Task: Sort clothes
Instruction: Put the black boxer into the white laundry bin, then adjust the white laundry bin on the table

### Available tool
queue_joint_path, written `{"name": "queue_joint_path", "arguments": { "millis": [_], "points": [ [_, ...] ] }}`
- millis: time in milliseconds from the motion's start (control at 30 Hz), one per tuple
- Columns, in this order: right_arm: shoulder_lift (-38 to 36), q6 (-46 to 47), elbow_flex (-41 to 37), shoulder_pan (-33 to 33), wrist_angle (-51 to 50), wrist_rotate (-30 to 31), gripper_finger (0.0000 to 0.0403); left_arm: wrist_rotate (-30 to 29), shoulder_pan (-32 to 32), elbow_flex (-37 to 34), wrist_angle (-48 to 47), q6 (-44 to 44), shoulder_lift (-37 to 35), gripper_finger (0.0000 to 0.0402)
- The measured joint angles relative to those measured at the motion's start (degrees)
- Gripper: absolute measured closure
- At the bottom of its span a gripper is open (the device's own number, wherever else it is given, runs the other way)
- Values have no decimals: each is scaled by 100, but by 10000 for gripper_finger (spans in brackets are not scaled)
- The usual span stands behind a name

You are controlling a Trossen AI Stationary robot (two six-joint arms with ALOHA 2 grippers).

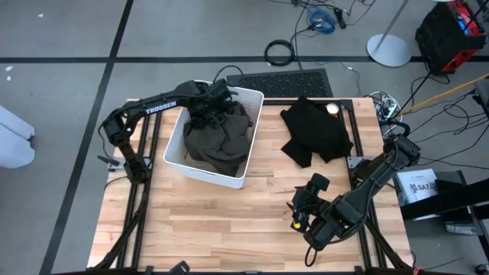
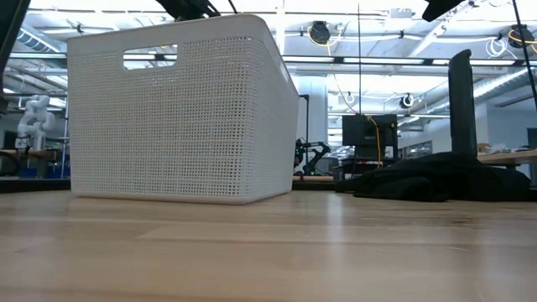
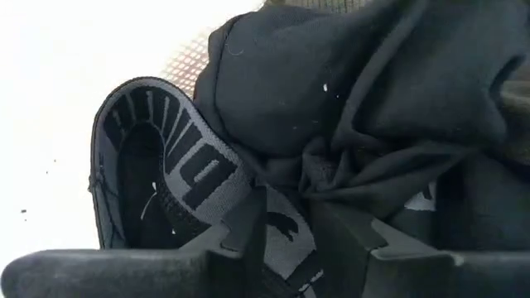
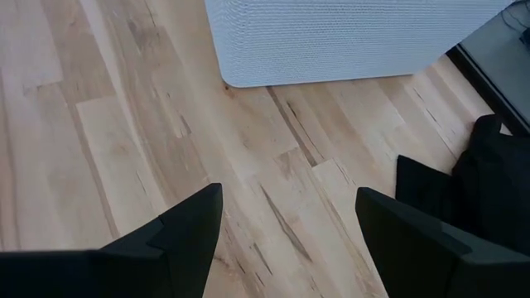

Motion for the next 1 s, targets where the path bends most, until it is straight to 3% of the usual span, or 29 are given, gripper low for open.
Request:
{"name": "queue_joint_path", "arguments": {
  "millis": [500,633,800,1000],
  "points": [
    [4,0,0,-2,-3,188,138,-37,-17,485,-142,168,-921,302],
    [14,371,2,-76,-400,262,138,226,-67,485,-166,130,-1340,302],
    [-169,950,2,-716,-1677,-254,138,526,-454,485,-4,-13,-1963,302],
    [-424,-401,2,-1761,-941,-382,139,551,-1516,433,349,-188,-2493,302]
  ]
}}
